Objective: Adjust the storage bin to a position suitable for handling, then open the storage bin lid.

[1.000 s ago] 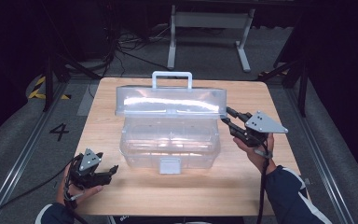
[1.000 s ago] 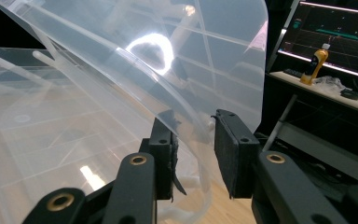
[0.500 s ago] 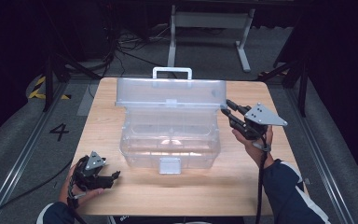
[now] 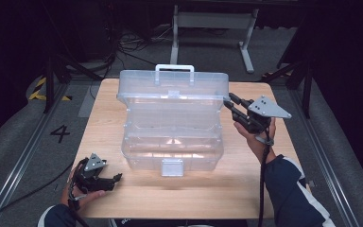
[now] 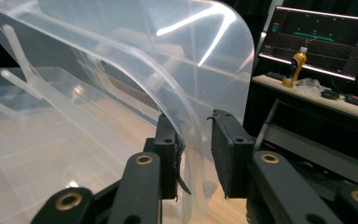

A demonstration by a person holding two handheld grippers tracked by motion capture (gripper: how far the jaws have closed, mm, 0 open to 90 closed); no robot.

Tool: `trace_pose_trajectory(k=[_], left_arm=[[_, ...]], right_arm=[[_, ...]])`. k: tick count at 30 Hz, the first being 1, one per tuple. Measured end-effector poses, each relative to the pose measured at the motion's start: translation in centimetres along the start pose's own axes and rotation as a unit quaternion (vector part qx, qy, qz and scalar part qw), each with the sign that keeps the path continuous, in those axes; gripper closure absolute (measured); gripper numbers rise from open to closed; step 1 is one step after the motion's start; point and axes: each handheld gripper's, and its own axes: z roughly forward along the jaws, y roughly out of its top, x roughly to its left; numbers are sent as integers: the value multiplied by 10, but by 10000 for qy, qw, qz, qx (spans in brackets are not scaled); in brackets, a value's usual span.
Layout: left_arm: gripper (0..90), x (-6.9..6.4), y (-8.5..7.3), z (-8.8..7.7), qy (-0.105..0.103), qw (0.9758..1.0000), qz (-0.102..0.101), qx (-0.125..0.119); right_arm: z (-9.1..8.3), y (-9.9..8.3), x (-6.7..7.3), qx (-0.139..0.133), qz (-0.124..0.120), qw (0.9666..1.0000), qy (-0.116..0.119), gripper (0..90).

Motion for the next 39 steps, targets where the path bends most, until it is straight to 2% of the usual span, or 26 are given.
trace_pose_trajectory(k=[6,15,18,24,29,39], left_arm=[[163,0,0,0,3,10000,1,13],[158,0,0,0,5,10000,-13,29],[158,0,0,0,4,10000,-15,30],[158,0,1,0,2,10000,-19,28],[154,0,1,1,28,10000,-35,13],[153,0,1,1,41,10000,-44,-1]], right_arm=[[2,5,-1,-55,-66,9999,-74,748],[10,10,-2,-51,-246,9990,-379,816],[14,13,-2,-18,-274,9983,-519,825],[21,18,-6,77,-386,9972,-630,837],[24,21,-10,160,-412,9972,-597,838],[33,25,-19,275,-268,9981,-489,839]])
